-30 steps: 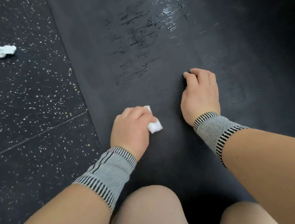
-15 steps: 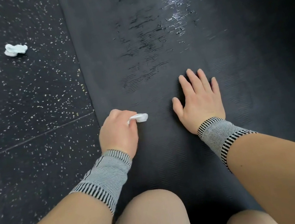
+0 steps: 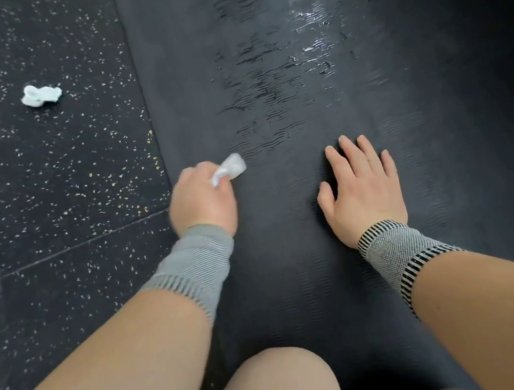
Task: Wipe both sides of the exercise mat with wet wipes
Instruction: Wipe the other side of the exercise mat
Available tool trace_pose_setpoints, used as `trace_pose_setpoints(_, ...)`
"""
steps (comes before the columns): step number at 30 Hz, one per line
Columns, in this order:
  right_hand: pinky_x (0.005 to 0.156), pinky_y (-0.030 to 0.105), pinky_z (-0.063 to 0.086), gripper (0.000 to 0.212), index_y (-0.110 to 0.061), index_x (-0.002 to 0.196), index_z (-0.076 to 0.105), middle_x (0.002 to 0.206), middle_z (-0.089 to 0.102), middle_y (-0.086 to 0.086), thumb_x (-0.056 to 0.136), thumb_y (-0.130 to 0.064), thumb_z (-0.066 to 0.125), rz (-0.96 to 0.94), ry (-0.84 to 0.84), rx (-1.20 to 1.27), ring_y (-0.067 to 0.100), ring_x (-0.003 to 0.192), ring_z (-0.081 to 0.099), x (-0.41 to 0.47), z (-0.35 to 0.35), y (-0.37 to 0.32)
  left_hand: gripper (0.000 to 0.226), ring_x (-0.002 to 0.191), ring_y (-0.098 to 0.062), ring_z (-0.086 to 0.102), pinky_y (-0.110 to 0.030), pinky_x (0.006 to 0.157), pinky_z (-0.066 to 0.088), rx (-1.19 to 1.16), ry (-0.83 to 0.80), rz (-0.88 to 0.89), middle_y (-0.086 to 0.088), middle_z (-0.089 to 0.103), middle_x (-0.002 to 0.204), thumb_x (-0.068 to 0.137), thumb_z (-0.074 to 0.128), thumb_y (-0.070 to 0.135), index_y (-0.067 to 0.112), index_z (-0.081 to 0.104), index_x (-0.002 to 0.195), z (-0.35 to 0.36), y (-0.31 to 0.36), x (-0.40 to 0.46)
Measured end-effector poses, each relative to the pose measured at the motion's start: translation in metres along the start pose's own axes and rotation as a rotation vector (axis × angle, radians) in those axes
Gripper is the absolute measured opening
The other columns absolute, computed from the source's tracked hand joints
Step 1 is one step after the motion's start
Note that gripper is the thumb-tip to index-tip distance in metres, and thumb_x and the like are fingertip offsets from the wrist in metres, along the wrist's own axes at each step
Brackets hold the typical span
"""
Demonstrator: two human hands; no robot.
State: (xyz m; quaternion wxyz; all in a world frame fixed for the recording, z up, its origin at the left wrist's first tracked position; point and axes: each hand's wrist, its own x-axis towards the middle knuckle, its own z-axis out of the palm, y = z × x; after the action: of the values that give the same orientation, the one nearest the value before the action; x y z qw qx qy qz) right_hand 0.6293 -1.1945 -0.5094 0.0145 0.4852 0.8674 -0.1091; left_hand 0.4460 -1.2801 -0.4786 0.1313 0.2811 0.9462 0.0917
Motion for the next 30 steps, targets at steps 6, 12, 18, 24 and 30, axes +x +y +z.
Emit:
trace_pose_setpoints(6, 0.116, 0.046, 0.009, 0.058, -0.018, 0.143, 0.036, 0.153, 0.03, 0.004, 0.089, -0.041, 0.037, 0.008, 0.011, -0.002, 0.025, 0.143, 0.017, 0.0, 0.002, -0.001, 0.032, 0.082, -0.028, 0.049, -0.036, 0.065, 0.035, 0.044, 0.06, 0.006, -0.006, 0.05, 0.093, 0.098, 0.038, 0.021, 0.014, 0.069, 0.1, 0.003, -0.001, 0.033)
trace_pose_setpoints(12, 0.116, 0.045, 0.01, 0.058, -0.019, 0.142, 0.038, 0.152, 0.031, 0.003, 0.088, -0.041, 0.035, 0.006, 0.011, -0.007, 0.025, 0.143, 0.018, 0.001, 0.0, 0.0, 0.03, 0.098, -0.028, 0.053, -0.033, 0.069, 0.038, 0.007, -0.025, 0.243, -0.006, 0.056, 0.108, 0.1, 0.041, 0.022, 0.025, 0.071, 0.102, 0.018, 0.043, 0.021)
trace_pose_setpoints(18, 0.116, 0.047, 0.012, 0.06, -0.018, 0.141, 0.04, 0.15, 0.034, 0.004, 0.086, -0.043, 0.034, 0.013, 0.03, -0.013, 0.026, 0.142, 0.021, 0.001, 0.003, 0.0, 0.032, 0.079, -0.025, 0.044, -0.034, 0.067, 0.034, 0.061, 0.107, -0.02, -0.006, 0.048, 0.094, 0.099, 0.04, 0.024, 0.014, 0.071, 0.096, -0.011, -0.042, 0.049)
trace_pose_setpoints(24, 0.115, 0.045, 0.012, 0.059, -0.018, 0.14, 0.041, 0.149, 0.036, 0.004, 0.086, -0.042, 0.035, 0.007, 0.036, -0.011, 0.026, 0.141, 0.022, 0.0, 0.002, -0.001, 0.034, 0.095, -0.029, 0.054, -0.033, 0.068, 0.036, -0.019, 0.04, 0.148, -0.008, 0.055, 0.109, 0.101, 0.038, 0.026, 0.022, 0.071, 0.107, 0.024, 0.047, 0.043)
trace_pose_setpoints(30, 0.116, 0.045, 0.01, 0.057, -0.019, 0.141, 0.04, 0.15, 0.034, 0.003, 0.088, -0.041, 0.041, 0.01, 0.021, 0.006, 0.025, 0.142, 0.02, 0.0, 0.001, 0.0, 0.033, 0.077, -0.033, 0.053, -0.034, 0.066, 0.041, 0.073, 0.07, 0.123, -0.01, 0.055, 0.09, 0.095, 0.039, 0.018, 0.015, 0.071, 0.09, 0.005, 0.011, 0.055)
